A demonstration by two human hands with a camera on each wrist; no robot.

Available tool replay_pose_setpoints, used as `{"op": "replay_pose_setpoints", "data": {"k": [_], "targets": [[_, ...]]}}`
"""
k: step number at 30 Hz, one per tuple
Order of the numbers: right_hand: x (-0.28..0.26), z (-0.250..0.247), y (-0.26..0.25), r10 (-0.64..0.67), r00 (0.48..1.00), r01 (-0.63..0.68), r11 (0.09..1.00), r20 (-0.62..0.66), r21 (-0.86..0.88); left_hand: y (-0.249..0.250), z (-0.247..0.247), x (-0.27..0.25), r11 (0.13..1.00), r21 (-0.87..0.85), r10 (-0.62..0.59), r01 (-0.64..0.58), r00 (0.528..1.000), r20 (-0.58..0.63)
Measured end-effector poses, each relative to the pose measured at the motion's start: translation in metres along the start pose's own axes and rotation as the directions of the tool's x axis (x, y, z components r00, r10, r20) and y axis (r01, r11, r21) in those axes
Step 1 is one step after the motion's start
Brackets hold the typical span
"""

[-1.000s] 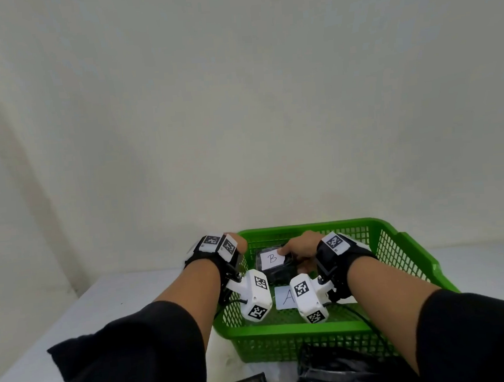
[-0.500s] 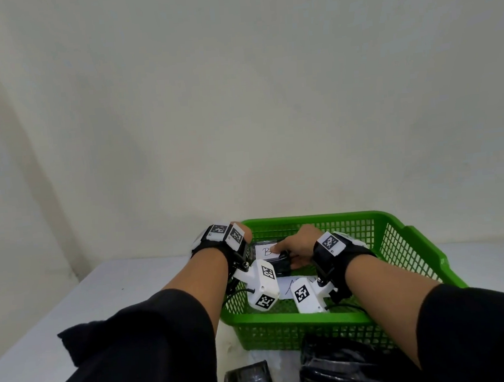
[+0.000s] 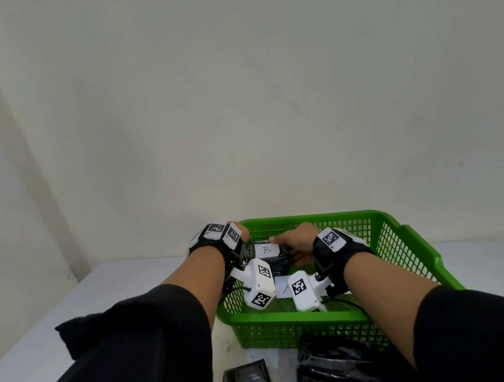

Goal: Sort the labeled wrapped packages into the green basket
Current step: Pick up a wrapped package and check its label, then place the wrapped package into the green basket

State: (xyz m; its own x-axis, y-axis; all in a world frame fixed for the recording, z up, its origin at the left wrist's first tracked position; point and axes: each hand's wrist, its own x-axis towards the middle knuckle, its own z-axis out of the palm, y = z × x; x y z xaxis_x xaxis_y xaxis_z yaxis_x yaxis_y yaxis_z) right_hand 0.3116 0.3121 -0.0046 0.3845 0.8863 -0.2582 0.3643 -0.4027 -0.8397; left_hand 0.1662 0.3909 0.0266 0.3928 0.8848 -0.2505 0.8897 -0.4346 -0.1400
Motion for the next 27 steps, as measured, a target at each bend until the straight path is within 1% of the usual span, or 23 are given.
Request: {"op": "replay_pose_setpoints", "data": {"k": [2, 3, 5, 6, 7, 8, 9, 10, 11, 12, 15, 17, 20, 21, 24, 27], "targets": [[0.004, -0.006, -0.003, -0.012, 0.999, 0.009, 0.997, -0.036, -0.081, 0.003, -0.002, -0.005, 0.996, -0.085, -0.02, 0.019, 1.0, -0.011], [0.005, -0.009, -0.007, -0.031, 0.998, 0.024, 0.992, -0.052, -0.127, 0.005, -0.004, -0.008, 0.988, -0.151, -0.028, 0.023, 0.999, -0.036], [0.004, -0.015, -0.014, -0.09, 0.992, 0.073, 0.98, -0.087, -0.182, 0.006, -0.008, -0.009, 0.963, -0.269, -0.026, 0.015, 0.999, -0.037], [0.003, -0.018, -0.019, -0.13, 0.986, 0.104, 0.971, -0.108, -0.214, 0.006, -0.012, -0.011, 0.955, -0.298, -0.006, 0.004, 1.0, -0.006], [0.001, -0.022, -0.025, -0.171, 0.977, 0.135, 0.958, -0.128, -0.252, 0.006, -0.016, -0.01, 0.933, -0.359, -0.029, 0.032, 0.999, 0.015], [-0.001, -0.025, -0.031, -0.221, 0.965, 0.172, 0.94, -0.142, -0.295, 0.002, -0.02, -0.009, 0.923, -0.384, -0.019, 0.006, 0.999, -0.03], [-0.004, -0.029, -0.036, -0.27, 0.951, 0.209, 0.918, -0.149, -0.336, 0.0, -0.026, -0.012, 0.893, -0.45, -0.05, 0.004, 0.995, -0.09], [-0.009, -0.034, -0.042, -0.313, 0.938, 0.241, 0.898, -0.148, -0.368, -0.002, -0.032, -0.012, 0.86, -0.51, -0.104, 0.012, 0.983, -0.151], [-0.015, -0.038, -0.048, -0.347, 0.927, 0.267, 0.878, -0.144, -0.398, -0.002, -0.04, -0.02, 0.804, -0.594, -0.176, 0.029, 0.966, -0.191], [-0.022, -0.041, -0.053, -0.376, 0.917, 0.288, 0.856, -0.133, -0.429, -0.003, -0.049, -0.027, 0.773, -0.632, -0.215, 0.042, 0.956, -0.199], [-0.041, -0.049, -0.064, -0.43, 0.899, 0.325, 0.786, -0.088, -0.526, -0.002, -0.077, -0.053, 0.768, -0.64, -0.216, 0.011, 0.946, -0.243], [-0.057, -0.055, -0.068, -0.457, 0.886, 0.327, 0.733, -0.075, -0.597, -0.003, -0.087, -0.069, 0.796, -0.605, -0.19, -0.029, 0.936, -0.296], [-0.086, -0.061, -0.071, -0.474, 0.879, 0.312, 0.657, -0.055, -0.686, -0.004, -0.086, -0.094, 0.892, -0.447, -0.105, -0.075, 0.925, -0.364], [-0.094, -0.062, -0.072, -0.471, 0.881, 0.305, 0.64, -0.047, -0.705, -0.004, -0.085, -0.105, 0.909, -0.407, -0.077, -0.09, 0.924, -0.375], [-0.122, -0.064, -0.07, -0.478, 0.878, 0.3, 0.596, -0.029, -0.745, -0.001, -0.083, -0.143, 0.932, -0.338, -0.007, -0.131, 0.925, -0.379], [-0.153, -0.063, -0.065, -0.489, 0.872, 0.303, 0.56, -0.013, -0.771, -0.001, -0.078, -0.182, 0.943, -0.293, 0.024, -0.158, 0.911, -0.413]]}}
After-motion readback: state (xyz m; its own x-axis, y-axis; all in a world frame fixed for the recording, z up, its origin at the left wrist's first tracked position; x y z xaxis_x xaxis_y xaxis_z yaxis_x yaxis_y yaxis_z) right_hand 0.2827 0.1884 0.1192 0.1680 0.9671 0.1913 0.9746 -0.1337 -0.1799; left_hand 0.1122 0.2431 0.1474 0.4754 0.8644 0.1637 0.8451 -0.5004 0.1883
